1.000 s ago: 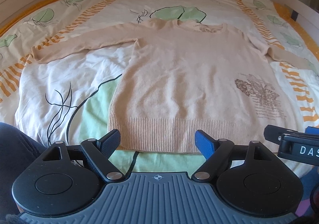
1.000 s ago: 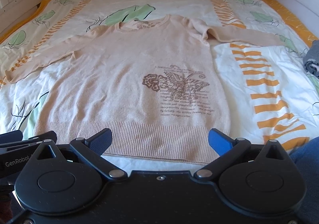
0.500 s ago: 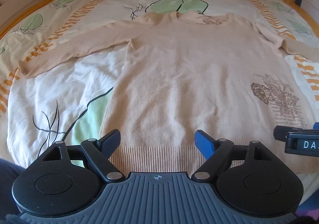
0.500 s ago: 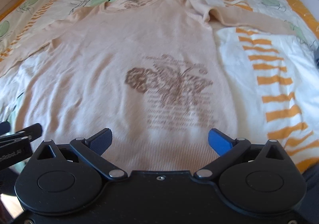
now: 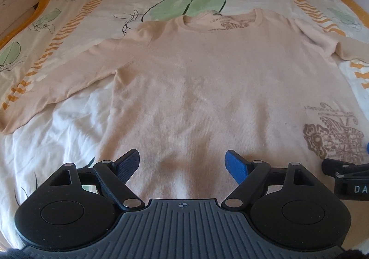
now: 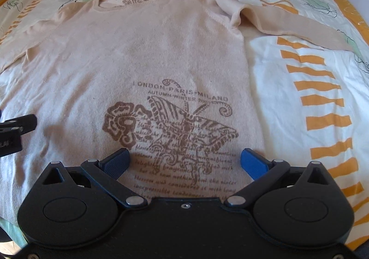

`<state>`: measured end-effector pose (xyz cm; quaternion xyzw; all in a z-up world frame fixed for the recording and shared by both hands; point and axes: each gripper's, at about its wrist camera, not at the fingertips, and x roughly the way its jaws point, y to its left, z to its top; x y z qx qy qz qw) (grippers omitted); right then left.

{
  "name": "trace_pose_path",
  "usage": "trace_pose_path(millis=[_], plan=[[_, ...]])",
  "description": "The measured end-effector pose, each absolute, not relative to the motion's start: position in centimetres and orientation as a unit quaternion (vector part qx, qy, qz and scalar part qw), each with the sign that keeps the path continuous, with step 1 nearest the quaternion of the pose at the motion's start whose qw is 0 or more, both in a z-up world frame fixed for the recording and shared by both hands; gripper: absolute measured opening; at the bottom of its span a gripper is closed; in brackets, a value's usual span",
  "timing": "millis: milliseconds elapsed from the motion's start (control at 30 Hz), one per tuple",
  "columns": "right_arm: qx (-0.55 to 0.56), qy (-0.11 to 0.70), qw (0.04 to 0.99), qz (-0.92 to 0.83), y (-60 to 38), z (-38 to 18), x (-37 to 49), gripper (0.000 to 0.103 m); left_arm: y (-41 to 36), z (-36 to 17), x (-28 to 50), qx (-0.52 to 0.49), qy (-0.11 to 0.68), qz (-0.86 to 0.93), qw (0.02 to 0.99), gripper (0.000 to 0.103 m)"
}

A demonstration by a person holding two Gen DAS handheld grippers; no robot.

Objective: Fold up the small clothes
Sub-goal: 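Move the right tool toward the cuff of the sweater sleeve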

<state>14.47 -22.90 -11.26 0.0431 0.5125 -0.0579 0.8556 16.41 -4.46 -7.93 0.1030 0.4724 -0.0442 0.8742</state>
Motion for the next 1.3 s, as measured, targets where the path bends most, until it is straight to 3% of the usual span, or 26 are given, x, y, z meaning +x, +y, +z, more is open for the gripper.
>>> trace_pose_path(millis=[333, 467, 600, 700, 967, 1300], plan=[[0.082, 0.504, 0.859, -0.018, -24.8, -11.9, 14.5, 0.103, -5.5, -9.4, 17.0, 0.122, 0.482, -0.035, 0.867, 0.084], [0.07, 0.511, 0.857, 0.002, -25.0, -11.7, 14.7, 0.103, -4.9, -9.7, 17.6, 0.106, 0.489, -0.027, 0.866, 0.097], [0.107, 0.505, 0.856, 0.017, -26.8, -10.7, 14.6, 0.1, -4.1, -9.9, 17.8, 0.085, 0.496, -0.029, 0.863, 0.102], [0.15, 0.485, 0.861, 0.001, -29.8, -9.2, 14.5, 0.094, -4.0, -9.8, 18.2, 0.082, 0.504, -0.029, 0.859, 0.102], [0.187, 0.406, 0.886, -0.119, -40.7, -5.3, 17.2, 0.094, -5.1, -8.7, 18.8, 0.074, 0.492, -0.025, 0.867, 0.091], [0.266, 0.363, 0.858, -0.248, -52.9, -7.2, 24.2, 0.094, -8.4, -7.1, 19.7, 0.103, 0.464, -0.039, 0.879, 0.091]])
